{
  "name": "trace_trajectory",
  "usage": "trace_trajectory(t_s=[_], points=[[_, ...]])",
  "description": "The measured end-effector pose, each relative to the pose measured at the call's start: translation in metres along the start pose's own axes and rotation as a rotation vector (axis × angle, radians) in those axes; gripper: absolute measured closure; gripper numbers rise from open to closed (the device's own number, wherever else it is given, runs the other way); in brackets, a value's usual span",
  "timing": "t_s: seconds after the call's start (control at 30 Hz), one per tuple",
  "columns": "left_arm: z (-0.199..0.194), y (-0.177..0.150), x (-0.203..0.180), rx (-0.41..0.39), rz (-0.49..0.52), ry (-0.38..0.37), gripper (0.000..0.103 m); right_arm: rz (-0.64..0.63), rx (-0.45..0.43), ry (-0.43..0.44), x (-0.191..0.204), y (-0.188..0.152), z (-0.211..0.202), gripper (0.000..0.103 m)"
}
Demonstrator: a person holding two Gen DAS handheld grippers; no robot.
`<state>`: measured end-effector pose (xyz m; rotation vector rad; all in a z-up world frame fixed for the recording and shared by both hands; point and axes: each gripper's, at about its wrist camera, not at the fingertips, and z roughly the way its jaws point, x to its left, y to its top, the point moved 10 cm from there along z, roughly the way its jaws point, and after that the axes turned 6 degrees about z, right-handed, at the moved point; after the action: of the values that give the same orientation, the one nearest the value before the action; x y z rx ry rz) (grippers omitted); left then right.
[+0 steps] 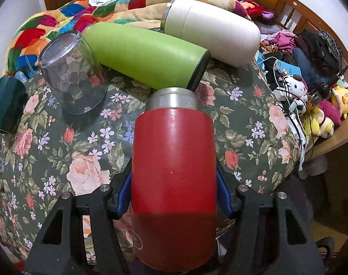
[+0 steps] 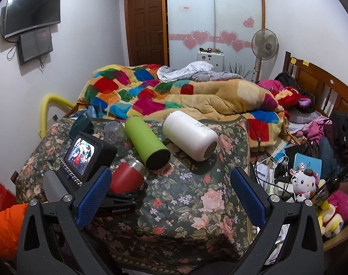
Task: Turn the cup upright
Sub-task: 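Lift the red tumbler with the right tool and rotate it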
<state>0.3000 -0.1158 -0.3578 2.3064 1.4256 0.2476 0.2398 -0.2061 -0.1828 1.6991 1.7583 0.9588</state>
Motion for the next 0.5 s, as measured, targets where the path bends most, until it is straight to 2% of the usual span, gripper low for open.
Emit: trace_trajectory(t_s=[0.27,0.5], points=[[0.009,-0.007,0.001,0.019,-0.003,-0.023,0.042,-0.009,0.034,-0.006,0.004,-0.003,0.011,0.000],[-0.024,0.000,0.001,-0.050,0.010,-0.031,0.041,-0.023,0.033,-0.018,0.008,-0.001,0.010,0.000]])
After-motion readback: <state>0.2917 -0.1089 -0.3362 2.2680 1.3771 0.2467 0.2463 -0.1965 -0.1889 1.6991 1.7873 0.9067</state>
